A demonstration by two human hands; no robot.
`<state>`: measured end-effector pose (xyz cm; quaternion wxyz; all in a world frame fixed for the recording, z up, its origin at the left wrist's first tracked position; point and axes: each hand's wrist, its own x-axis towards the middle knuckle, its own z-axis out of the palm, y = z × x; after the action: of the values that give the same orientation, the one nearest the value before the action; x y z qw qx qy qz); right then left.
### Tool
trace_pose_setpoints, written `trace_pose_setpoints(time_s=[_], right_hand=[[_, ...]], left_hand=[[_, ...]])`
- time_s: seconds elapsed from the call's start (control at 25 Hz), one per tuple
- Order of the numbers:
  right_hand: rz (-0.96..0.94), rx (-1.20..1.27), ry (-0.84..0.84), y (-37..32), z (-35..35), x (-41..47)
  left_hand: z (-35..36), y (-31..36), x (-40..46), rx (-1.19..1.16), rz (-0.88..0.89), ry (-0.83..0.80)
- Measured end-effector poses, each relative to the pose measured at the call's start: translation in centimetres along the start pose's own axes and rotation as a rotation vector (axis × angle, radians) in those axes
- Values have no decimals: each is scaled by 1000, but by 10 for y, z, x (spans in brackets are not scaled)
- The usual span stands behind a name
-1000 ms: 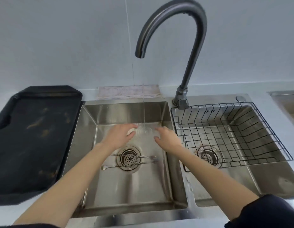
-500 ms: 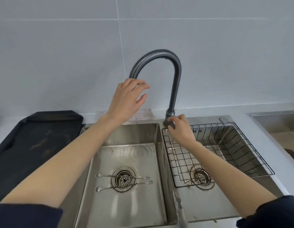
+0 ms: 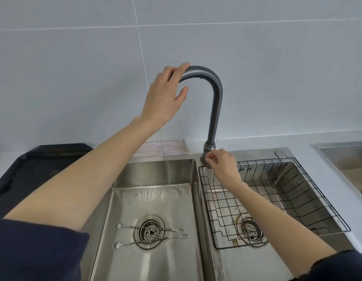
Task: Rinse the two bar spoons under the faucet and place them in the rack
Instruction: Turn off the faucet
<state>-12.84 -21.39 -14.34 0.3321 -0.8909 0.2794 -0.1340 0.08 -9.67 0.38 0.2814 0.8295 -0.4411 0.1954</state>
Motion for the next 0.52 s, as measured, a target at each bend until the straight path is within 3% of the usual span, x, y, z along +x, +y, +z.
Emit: trace_pose_setpoints(time_s=[0.28, 0.52], right_hand=[[131, 245, 28, -3, -4, 23], [125, 238, 34, -6, -1, 26]], left_hand=[[12, 0, -4, 139, -26, 121], [14, -2, -6, 153, -31, 161]])
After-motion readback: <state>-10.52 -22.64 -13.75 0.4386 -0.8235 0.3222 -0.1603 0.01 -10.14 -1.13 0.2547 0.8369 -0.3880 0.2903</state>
